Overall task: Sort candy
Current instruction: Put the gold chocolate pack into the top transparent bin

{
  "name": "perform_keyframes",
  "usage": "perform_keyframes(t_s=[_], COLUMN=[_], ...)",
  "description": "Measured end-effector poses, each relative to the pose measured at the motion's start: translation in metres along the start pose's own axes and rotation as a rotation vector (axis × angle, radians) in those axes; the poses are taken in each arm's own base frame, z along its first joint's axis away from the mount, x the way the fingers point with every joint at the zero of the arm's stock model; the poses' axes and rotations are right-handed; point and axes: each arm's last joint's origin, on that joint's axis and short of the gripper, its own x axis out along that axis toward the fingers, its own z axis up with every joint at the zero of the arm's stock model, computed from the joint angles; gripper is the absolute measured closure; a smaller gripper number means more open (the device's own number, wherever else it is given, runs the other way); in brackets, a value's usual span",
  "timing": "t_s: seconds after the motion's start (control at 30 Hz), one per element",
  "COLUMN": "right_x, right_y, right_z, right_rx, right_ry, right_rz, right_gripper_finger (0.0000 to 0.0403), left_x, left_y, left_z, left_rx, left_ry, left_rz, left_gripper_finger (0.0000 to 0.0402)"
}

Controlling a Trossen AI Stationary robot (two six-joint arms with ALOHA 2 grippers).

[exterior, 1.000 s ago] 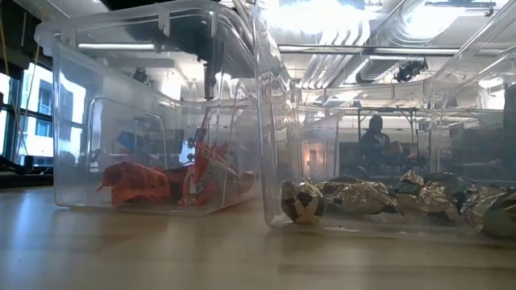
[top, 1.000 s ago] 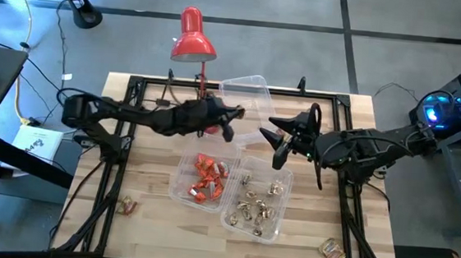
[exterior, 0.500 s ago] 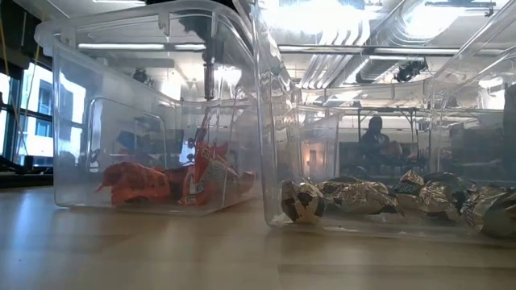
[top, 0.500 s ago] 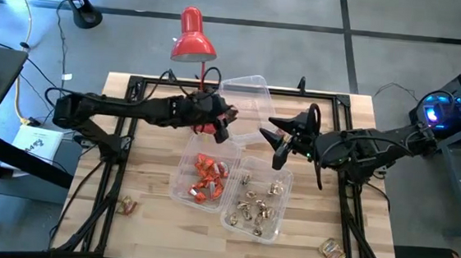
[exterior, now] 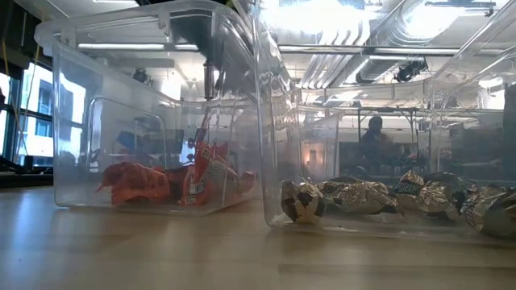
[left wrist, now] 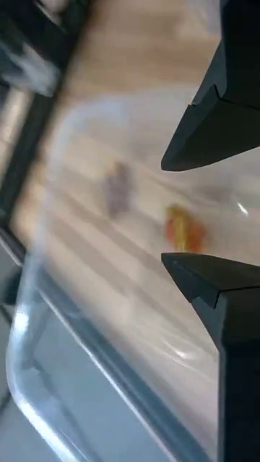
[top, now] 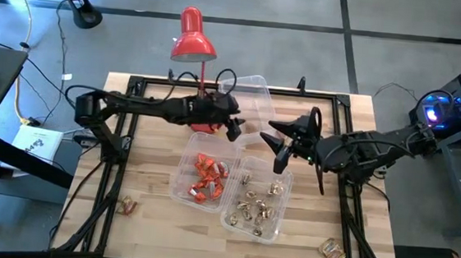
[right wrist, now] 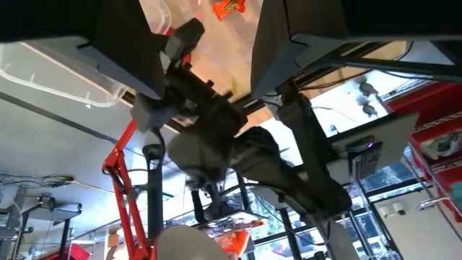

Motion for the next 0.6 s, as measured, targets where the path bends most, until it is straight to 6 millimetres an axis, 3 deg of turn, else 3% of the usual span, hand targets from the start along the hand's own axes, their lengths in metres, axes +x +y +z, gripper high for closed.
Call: perform_keyframes(t_s=[0.1, 0.23, 0.37, 0.6], right_x=[-0.001, -0.001, -0.002, -0.002], right_y=[0.001, 0.001, 0.001, -0.001], right_z=[0.0, -0.001, -0.003, -0.008], right_rx=[-0.001, -0.007, -0.026, -0.046], right_ry=[-0.002, -0.001, 0.012, 0.048], right_rz=[-0.003, 0.0, -0.001, -0.02], right_gripper_finger=[0.0202, 0.0202, 0.0202, 0.0202], left_x=[-0.007, -0.037, -0.086, -0.198], left_y=[-0.008, -0.019, -0.03, -0.051], left_z=[0.013, 0.029, 0.033, -0.004], left_rx=[-0.014, 0.068, 0.155, 0.213], left_ry=[-0.112, -0.212, -0.189, 0.054], left_rz=[-0.066, -0.152, -0.235, -0.362], left_gripper_finger=[0.0213, 0.0213, 0.0213, 0.0213])
